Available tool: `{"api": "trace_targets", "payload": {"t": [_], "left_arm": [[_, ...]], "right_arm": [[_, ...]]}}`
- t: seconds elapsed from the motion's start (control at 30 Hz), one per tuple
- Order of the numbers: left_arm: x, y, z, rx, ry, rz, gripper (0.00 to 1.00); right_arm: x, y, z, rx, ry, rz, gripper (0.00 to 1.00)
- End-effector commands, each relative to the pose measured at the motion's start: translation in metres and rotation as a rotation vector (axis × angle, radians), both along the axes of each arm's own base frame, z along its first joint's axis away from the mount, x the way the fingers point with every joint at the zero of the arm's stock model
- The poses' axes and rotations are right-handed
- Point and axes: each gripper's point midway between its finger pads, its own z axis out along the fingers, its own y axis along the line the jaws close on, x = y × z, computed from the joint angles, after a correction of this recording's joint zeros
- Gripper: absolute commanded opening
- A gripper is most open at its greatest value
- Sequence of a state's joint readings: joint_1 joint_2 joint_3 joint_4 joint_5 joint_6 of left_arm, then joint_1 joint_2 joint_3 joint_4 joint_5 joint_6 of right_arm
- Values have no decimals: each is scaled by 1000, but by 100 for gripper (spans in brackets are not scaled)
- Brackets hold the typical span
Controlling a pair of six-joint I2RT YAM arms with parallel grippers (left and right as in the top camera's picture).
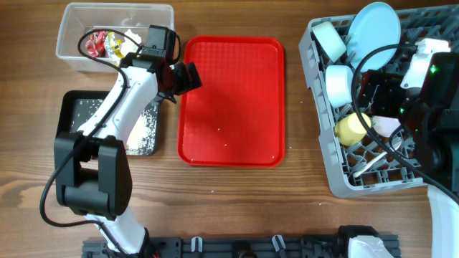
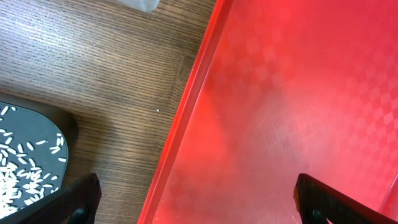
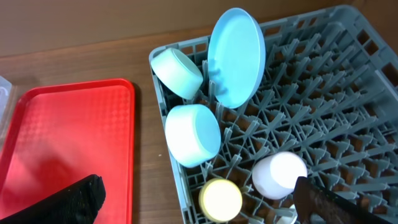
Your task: Sort waste into correct bins and load items into the dishwasher rack
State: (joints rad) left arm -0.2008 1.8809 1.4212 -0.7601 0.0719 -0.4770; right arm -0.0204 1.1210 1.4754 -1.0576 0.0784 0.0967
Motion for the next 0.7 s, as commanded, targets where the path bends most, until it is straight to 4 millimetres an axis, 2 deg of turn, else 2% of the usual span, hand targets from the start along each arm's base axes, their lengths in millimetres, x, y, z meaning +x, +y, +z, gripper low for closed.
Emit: {"api": "trace_targets", "payload": {"t": [0.0,0.17,0.3,0.37,0.43,0.53,0.67], "left_arm": [[0,2,1,8,-4,6,100],[0,2,1,8,-4,6,100],[0,2,1,8,-4,6,100],[0,2,1,8,-4,6,100],[0,2,1,8,-4,6,100],[0,2,1,8,-4,6,100],[0,2,1,8,-4,6,100]], "right_arm": [[2,8,4,-8,-17,66,100],[-3,12,18,-28,-83,104,100],[-6,16,36,-50,-233,124,100],[-12,19,39,-53,-310,130,100],[-19,19,34,-56,-366,131,100],[-31,19,16,-43,-425,123,100],[-45,20,-19,-1,-504,101,100]]}}
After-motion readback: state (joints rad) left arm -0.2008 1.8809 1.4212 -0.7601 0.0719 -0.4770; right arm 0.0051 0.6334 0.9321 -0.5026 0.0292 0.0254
